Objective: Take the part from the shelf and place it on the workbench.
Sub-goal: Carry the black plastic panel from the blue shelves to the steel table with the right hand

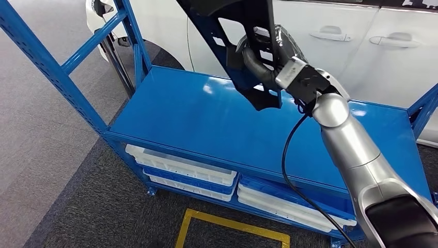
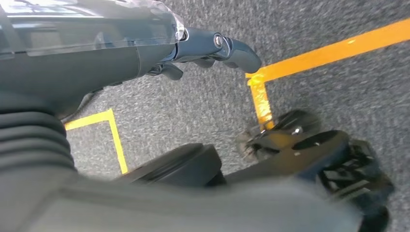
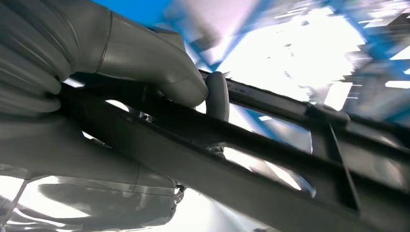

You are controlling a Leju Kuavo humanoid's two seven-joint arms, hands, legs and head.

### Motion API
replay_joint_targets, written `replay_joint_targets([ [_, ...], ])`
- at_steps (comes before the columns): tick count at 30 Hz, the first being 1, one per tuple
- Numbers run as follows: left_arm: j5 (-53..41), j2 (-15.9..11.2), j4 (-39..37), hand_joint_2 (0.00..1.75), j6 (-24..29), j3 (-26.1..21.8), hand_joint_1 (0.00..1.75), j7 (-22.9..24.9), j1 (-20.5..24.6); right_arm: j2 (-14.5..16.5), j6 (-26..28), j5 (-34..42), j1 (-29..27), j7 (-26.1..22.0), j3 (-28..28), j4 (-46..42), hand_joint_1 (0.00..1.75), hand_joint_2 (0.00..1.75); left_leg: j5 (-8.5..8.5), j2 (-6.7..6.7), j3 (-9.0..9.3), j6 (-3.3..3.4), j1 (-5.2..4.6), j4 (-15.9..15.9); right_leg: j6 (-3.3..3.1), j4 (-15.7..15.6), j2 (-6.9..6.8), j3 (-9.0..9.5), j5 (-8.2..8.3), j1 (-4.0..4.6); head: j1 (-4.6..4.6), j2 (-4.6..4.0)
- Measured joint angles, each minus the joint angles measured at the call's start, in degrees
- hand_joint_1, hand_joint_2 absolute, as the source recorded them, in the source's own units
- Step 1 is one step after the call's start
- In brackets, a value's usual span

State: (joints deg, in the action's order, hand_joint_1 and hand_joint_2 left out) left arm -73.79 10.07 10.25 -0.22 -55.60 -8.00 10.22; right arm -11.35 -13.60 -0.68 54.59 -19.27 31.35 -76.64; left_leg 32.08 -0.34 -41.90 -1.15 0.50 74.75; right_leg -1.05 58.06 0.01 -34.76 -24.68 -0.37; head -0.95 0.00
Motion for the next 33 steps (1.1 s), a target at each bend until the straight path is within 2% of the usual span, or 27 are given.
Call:
replay_joint_targets([
  [1, 0.07, 0.01, 0.00, 1.75, 0.17, 0.02, 0.00, -0.09, 0.05, 0.26, -0.13, 2.52, -1.20, -0.83, 0.00, -1.34, 1.43, 1.75, -1.26, 0.00, 0.42, 0.15, -0.01, -1.12, -0.06, 0.03, 0.01, 0.11, -0.07, 0.11, 0.01, 0.00],
  [3, 0.31, 0.00, 0.00, 1.75, 0.49, 0.02, 0.00, -0.42, 0.05, 0.90, -0.20, 6.76, -3.90, -2.48, -0.03, -4.09, 1.47, 1.75, -5.30, -0.01, 3.95, 0.79, -0.12, -8.82, -0.05, 0.05, 0.09, 0.39, -0.25, 0.28, 0.01, 0.00],
  [4, 0.46, -0.01, 0.00, 1.75, 0.66, 0.02, 0.00, -0.64, 0.06, 1.32, -0.16, 8.58, -5.41, -3.31, -0.07, -5.59, 1.48, 1.75, -6.65, -0.01, 5.80, 1.12, -0.25, -12.66, 0.04, 0.09, 0.15, 0.45, -0.33, 0.41, 0.01, 0.00],
  [5, 0.67, -0.01, 0.00, 1.75, 0.82, 0.02, 0.00, -0.86, 0.06, 1.82, -0.12, 10.26, -7.12, -4.06, -0.10, -7.09, 1.48, 1.75, -7.35, -0.02, 7.09, 1.40, -0.39, -15.30, 0.22, 0.08, 0.19, 0.47, -0.37, 0.49, 0.00, 0.00],
  [6, 0.89, -0.01, 0.00, 1.75, 0.99, 0.02, 0.00, -1.06, 0.02, 2.36, -0.10, 11.75, -8.91, -4.66, -0.13, -8.55, 1.48, 1.75, -7.35, -0.05, 7.68, 1.59, -0.53, -16.45, 0.47, 0.03, 0.21, 0.47, -0.38, 0.52, 0.00, 0.00],
  [8, 1.29, 0.03, 0.00, 1.75, 1.33, 0.01, 0.00, -1.37, -0.17, 3.44, -0.19, 14.42, -12.29, -5.45, -0.14, -11.23, 1.47, 1.75, -7.40, -0.11, 7.88, 1.87, -0.51, -16.87, 1.06, -0.14, 0.20, 0.51, -0.37, 0.57, 0.00, 0.00],
  [10, 1.72, 0.11, 0.00, 1.75, 1.65, 0.00, 0.00, -1.70, -0.33, 4.37, -0.39, 16.94, -15.25, -6.14, -0.21, -13.84, 1.49, 1.75, -7.72, -0.11, 8.11, 2.35, -0.17, -17.50, 1.59, 0.93, 0.17, 0.16, -1.40, 0.58, 0.01, 0.00],
  [11, 1.99, 0.16, 0.00, 1.75, 1.75, -0.01, 0.00, -1.86, -0.36, 4.75, -0.45, 17.88, -16.68, -6.50, -0.26, -15.13, 1.50, 1.75, -7.88, -0.09, 8.22, 2.57, 0.01, -17.78, 1.84, 3.13, 0.17, -0.79, -2.83, 0.54, 0.01, 0.00],
  [13, 2.45, 0.18, 0.00, 1.75, 1.89, -0.08, 0.00, -2.14, -0.46, 5.52, -0.50, 19.03, -19.84, -7.02, -0.31, -17.65, 1.51, 1.75, -7.92, -0.05, 8.22, 2.74, 0.02, -17.85, 2.24, 10.50, 0.17, -4.20, -6.61, 0.26, 0.01, 0.00],
  [14, 2.68, 0.17, 0.00, 1.75, 1.93, -0.14, 0.00, -2.27, -0.58, 5.89, -0.52, 19.45, -21.64, -7.12, -0.32, -18.85, 1.50, 1.75, -7.90, -0.05, 8.22, 2.76, 0.03, -17.82, 2.43, 14.09, 0.16, -5.91, -7.93, 0.08, 0.01, 0.00],
  [15, 2.85, 0.17, 0.00, 1.75, 1.99, -0.20, 0.00, -2.37, -0.73, 6.30, -0.56, 19.80, -23.40, -7.09, -0.32, -19.97, 1.48, 1.75, -7.85, -0.06, 8.22, 2.76, 0.04, -17.78, 2.59, 16.03, 0.16, -6.90, -8.24, -0.12, 0.01, 0.00],
  [16, 2.99, 0.16, 0.00, 1.75, 2.07, -0.25, 0.00, -2.44, -0.87, 6.67, -0.61, 20.12, -24.97, -6.96, -0.30, -20.94, 1.45, 1.75, -7.79, -0.08, 8.22, 2.71, 0.06, -17.70, 2.71, 15.73, 0.14, -6.81, -7.45, -0.33, 0.01, 0.00],
  [17, 3.08, 0.16, 0.00, 1.75, 2.15, -0.29, 0.00, -2.47, -0.95, 7.05, -0.63, 20.39, -26.33, -6.80, -0.25, -21.79, 1.44, 1.75, -7.69, -0.10, 8.23, 2.59, 0.09, -17.56, 2.79, 13.09, 0.10, -5.56, -5.73, -0.55, 0.01, 0.00],
  [19, 3.18, 0.16, 0.00, 1.75, 2.23, -0.41, 0.00, -2.50, -0.94, 7.80, -0.43, 20.68, -28.65, -6.68, 0.03, -23.10, 1.41, 1.75, -7.36, -0.13, 8.18, 2.10, 0.03, -17.11, 2.79, 5.05, 0.02, -1.57, -2.20, -0.78, 0.01, 0.00],
  [20, 3.27, 0.16, 0.00, 1.75, 2.23, -0.49, 0.00, -2.54, -0.93, 8.11, -0.27, 20.59, -29.85, -6.77, 0.30, -23.59, 1.40, 1.75, -7.19, -0.15, 8.14, 1.80, -0.04, -16.90, 2.59, 2.22, 0.05, -0.17, -1.27, -0.74, 0.01, 0.00],
  [21, 3.40, 0.15, 0.00, 1.75, 2.22, -0.58, 0.00, -2.64, -0.92, 8.37, -0.12, 20.25, -31.11, -6.94, 0.73, -23.96, 1.39, 1.75, -7.06, -0.15, 8.13, 1.48, -0.12, -16.77, 2.31, 0.82, 0.13, 0.50, -1.01, -0.64, 0.00, 0.00],
  [24, 3.89, 0.14, 0.00, 1.75, 2.24, -0.91, 0.00, -3.13, -0.94, 8.94, 0.14, 18.39, -34.57, -7.66, 2.52, -24.38, 1.39, 1.75, -6.86, -0.13, 8.27, 0.48, 0.04, -16.76, 1.13, 0.39, 0.32, 0.60, -0.97, -0.46, 0.01, 0.00],
  [26, 4.09, 0.14, 0.00, 1.75, 2.38, -1.09, 0.00, -3.43, -0.94, 9.39, 0.39, 17.45, -36.14, -8.01, 3.86, -24.37, 1.40, 1.75, -4.98, -0.07, 7.27, -0.11, 0.19, -14.24, 0.36, 0.04, 0.23, 0.77, -0.77, -0.60, 0.01, 0.00],
  [29, 4.13, 0.14, 0.00, 1.75, 2.53, -1.18, 0.00, -3.66, -0.99, 10.11, 1.00, 16.71, -37.57, -7.95, 5.94, -24.11, 1.38, 1.75, 0.54, -0.02, 2.34, -0.65, 0.26, -3.24, -0.15, -0.06, 0.10, 0.75, -0.72, -0.45, 0.00, 0.00],
  [30, 4.13, 0.14, 0.00, 1.75, 2.55, -1.18, 0.00, -3.67, -1.03, 10.25, 1.13, 16.59, -37.92, -7.89, 6.53, -23.95, 1.37, 1.75, 1.27, -0.02, 1.12, -0.69, 0.26, -0.60, -0.19, -0.04, 0.08, 0.75, -0.73, -0.33, -0.01, 0.00],
  [31, 4.12, 0.14, 0.00, 1.75, 2.57, -1.18, 0.00, -3.67, -1.07, 10.33, 1.23, 16.52, -38.17, -7.83, 7.01, -23.79, 1.35, 1.75, 0.84, -0.02, 0.95, -0.61, 0.25, -0.17, -0.21, -0.03, 0.09, 0.77, -0.74, -0.23, -0.01, 0.00],
  [32, 4.11, 0.14, 0.00, 1.75, 2.61, -1.18, 0.00, -3.67, -1.08, 10.44, 1.37, 16.49, -38.33, -7.70, 7.38, -23.65, 1.34, 1.75, -0.69, -0.02, 2.00, -0.41, 0.23, -2.22, -0.21, -0.01, 0.13, 0.82, -0.74, -0.13, -0.01, 0.00],
  [33, 4.09, 0.14, 0.00, 1.75, 2.68, -1.18, 0.00, -3.68, -1.06, 10.60, 1.55, 16.45, -38.43, -7.49, 7.68, -23.53, 1.34, 1.75, -2.80, -0.02, 3.99, -0.09, 0.20, -6.16, -0.20, 0.00, 0.18, 0.91, -0.75, -0.04, -0.01, 0.00],
])
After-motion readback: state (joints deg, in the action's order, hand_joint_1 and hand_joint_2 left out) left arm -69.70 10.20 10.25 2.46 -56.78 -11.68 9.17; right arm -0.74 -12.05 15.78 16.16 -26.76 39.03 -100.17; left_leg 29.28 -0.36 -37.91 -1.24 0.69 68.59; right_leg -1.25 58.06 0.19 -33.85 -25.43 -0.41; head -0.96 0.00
